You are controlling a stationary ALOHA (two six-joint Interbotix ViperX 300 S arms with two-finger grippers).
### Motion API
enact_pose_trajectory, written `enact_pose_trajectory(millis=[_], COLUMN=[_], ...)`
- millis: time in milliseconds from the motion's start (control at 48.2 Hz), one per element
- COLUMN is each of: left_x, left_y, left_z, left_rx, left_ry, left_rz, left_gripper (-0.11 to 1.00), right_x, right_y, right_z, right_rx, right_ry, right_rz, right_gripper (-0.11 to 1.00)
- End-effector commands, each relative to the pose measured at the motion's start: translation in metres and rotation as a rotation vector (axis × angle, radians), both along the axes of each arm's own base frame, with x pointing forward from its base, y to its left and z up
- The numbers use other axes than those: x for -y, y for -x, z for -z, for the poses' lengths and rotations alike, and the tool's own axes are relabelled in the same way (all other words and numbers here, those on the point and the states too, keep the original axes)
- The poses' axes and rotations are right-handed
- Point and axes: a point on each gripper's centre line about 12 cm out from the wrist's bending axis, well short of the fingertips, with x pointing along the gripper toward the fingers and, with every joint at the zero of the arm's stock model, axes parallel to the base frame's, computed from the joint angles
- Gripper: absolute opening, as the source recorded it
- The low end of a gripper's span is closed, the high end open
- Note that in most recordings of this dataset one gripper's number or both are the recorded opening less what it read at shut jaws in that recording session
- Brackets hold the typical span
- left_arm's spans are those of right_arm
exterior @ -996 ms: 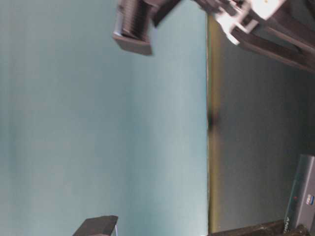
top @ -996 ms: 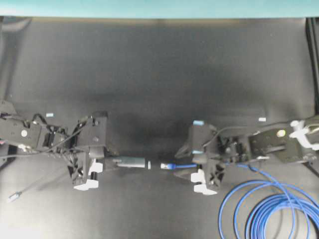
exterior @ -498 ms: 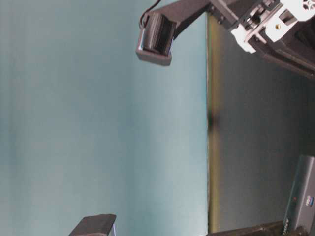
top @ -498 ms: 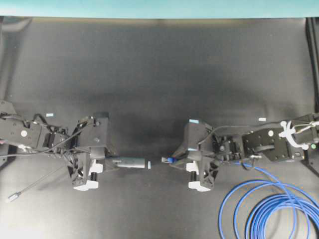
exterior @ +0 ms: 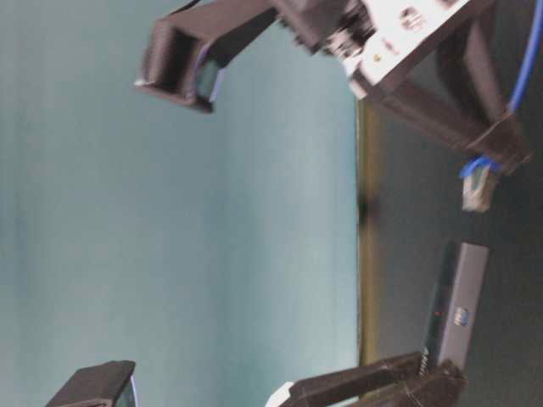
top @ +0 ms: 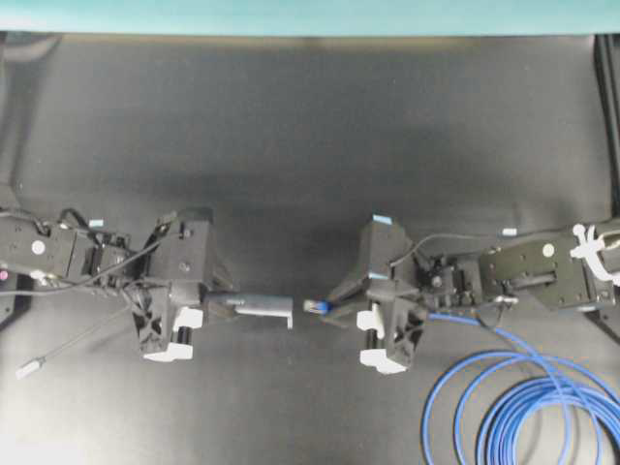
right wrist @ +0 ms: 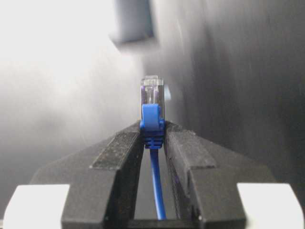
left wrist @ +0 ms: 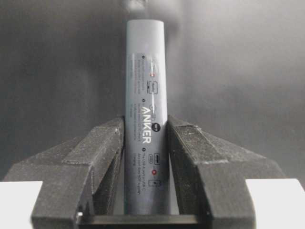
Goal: Insert the LAN cable into the hub.
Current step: 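Lift both and align blue plug with the adapter's port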
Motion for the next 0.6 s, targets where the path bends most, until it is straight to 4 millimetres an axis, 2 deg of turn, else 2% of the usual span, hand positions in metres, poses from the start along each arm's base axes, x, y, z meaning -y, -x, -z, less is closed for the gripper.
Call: enact_pose_trajectory(millis=[0,456,581], left_x=[0.0012,0.0010,0.0002], left_y=[-0.0054,-0.0057,-0.0119], left_z=[-0.0139,-0.0132,-0.0201], left_rx=[0.052,0.032,0.008], left_ry=[0.000,-0.007,-0.022], left_rz=[0.006,0.008,0.010], left_gripper=[0.29,0.29,0.29], right_x=[-0.0016,-0.0052,-0.0066], right_y=[-0.0066,-0.0148,-0.0140], right_z=[-0.0127,-0.0141,-0.0121], right_rx=[0.040,0.021,0.000], right_ry=[-0.015,-0.004,0.000], right_rz=[0.005,-0.009,-0.015], right_gripper=[0.12,0.12,0.12])
